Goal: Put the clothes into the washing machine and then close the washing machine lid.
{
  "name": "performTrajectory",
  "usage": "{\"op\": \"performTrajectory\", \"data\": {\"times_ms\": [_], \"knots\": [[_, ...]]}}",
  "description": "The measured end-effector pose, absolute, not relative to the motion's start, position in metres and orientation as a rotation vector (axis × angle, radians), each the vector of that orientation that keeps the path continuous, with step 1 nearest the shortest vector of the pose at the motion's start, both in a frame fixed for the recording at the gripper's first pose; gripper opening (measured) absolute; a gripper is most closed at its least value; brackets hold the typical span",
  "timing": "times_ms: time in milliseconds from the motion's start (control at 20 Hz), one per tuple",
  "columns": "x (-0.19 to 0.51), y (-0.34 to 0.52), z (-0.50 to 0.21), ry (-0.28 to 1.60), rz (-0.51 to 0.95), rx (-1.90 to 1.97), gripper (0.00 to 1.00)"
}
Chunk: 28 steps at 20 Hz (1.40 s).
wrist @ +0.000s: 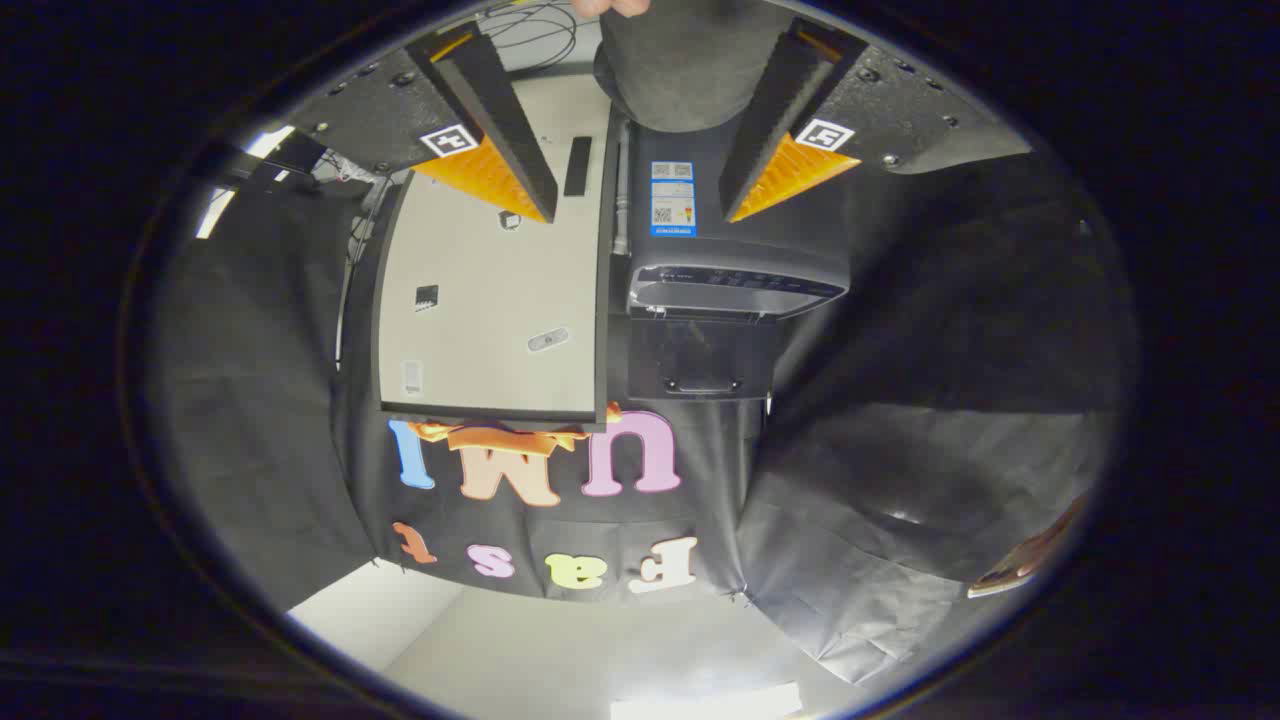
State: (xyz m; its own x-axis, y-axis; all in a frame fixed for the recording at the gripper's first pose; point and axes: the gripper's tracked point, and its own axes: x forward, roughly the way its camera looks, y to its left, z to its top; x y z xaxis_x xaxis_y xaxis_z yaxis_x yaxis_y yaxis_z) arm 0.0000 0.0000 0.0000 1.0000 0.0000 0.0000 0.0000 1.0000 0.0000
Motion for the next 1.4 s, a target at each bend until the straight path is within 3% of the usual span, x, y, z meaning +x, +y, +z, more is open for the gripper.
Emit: {"op": "performTrajectory", "data": {"times_ms": [1400], "knots": [[0.0012,-0.0001,-0.0029,0.007,-0.003,0.002,0.99]]}}
